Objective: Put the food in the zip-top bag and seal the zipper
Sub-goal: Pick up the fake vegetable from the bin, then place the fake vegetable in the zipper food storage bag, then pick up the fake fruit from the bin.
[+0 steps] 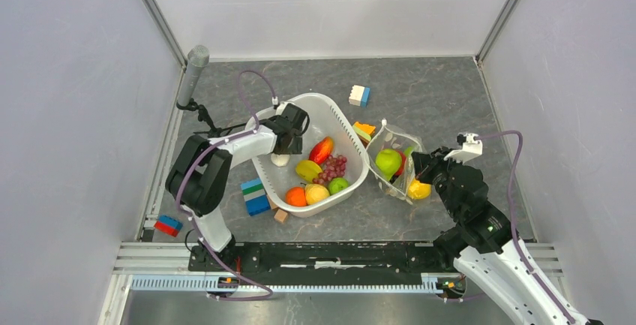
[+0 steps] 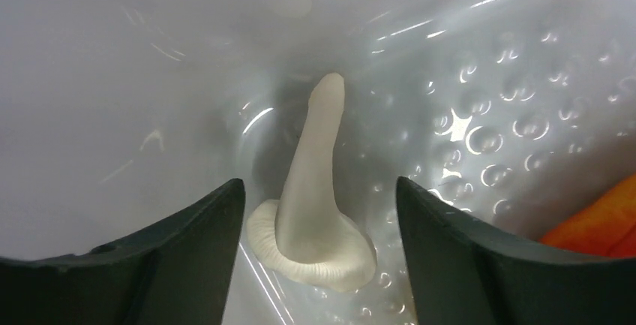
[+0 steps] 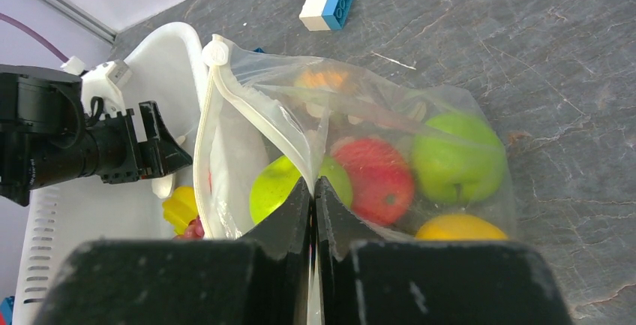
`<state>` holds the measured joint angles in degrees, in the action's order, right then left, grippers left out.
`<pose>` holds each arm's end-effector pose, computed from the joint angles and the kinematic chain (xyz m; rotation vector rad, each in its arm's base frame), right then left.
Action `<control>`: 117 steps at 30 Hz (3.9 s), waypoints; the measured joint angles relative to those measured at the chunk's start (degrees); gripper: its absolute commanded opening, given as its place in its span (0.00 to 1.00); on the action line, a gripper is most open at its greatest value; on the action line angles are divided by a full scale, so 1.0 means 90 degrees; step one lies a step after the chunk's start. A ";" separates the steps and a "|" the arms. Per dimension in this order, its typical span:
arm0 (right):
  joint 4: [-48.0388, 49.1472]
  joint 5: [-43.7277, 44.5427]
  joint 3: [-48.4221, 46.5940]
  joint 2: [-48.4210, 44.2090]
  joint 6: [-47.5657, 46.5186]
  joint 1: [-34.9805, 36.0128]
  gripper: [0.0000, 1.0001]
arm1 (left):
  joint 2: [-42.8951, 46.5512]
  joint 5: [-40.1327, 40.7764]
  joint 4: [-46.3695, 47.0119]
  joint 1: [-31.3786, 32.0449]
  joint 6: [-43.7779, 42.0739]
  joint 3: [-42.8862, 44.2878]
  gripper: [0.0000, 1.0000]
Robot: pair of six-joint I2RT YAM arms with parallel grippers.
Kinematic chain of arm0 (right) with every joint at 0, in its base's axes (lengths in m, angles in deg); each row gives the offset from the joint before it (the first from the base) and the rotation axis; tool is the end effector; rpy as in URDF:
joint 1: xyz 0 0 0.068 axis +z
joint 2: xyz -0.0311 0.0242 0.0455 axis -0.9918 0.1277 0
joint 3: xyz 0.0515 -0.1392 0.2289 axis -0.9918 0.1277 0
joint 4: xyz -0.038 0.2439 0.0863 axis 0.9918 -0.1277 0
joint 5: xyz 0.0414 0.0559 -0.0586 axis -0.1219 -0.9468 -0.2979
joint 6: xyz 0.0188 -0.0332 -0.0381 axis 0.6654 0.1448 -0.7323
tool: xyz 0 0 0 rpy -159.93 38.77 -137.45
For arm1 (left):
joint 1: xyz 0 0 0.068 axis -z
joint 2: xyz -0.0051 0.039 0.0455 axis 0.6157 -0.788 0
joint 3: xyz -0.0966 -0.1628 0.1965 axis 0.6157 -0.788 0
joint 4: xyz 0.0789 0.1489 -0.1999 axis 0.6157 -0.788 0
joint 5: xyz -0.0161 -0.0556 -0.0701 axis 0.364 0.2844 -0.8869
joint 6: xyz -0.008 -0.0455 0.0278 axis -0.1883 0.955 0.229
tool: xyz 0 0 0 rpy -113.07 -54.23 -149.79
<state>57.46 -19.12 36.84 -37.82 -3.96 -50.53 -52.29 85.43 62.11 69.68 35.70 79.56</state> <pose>0.1044 0.0506 0.2777 0.3351 1.8033 0.5270 0.3006 -0.1679 0.1713 -0.0205 2.5217 0.1982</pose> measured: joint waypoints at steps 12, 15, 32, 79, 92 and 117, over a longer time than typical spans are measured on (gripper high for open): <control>0.0005 -0.0027 0.0000 0.0019 0.0002 0.0000 0.09 | -0.0041 -0.0835 0.0216 -0.0022 0.0070 0.0002 0.37; 0.0002 -0.0027 0.0000 -0.0019 0.0005 0.0000 0.09 | 0.0192 -0.0981 0.0243 -0.0024 0.0066 -0.0056 0.33; 0.0002 -0.0051 0.0000 -0.0051 0.0027 0.0000 0.09 | 0.2181 -0.2708 0.1588 -0.0012 0.0158 -0.0869 0.27; 0.0770 -0.1467 0.0029 0.0034 -0.0102 0.0000 0.08 | -0.0260 -0.4775 0.3225 0.2722 0.0964 0.1868 0.47; 0.0772 -0.1154 0.0143 -0.0206 -0.0085 0.0000 0.07 | -0.0568 -0.5027 0.3555 0.2720 0.1472 0.1829 0.67; 0.0044 0.0119 -0.0542 0.0068 -0.0614 0.0007 0.07 | 0.2249 -0.2402 0.1477 0.2934 -0.0729 0.1037 1.00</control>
<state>57.86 -18.05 31.96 -37.21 -9.49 -50.46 -32.05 63.81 75.39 96.09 29.14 88.89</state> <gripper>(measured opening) 0.069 0.987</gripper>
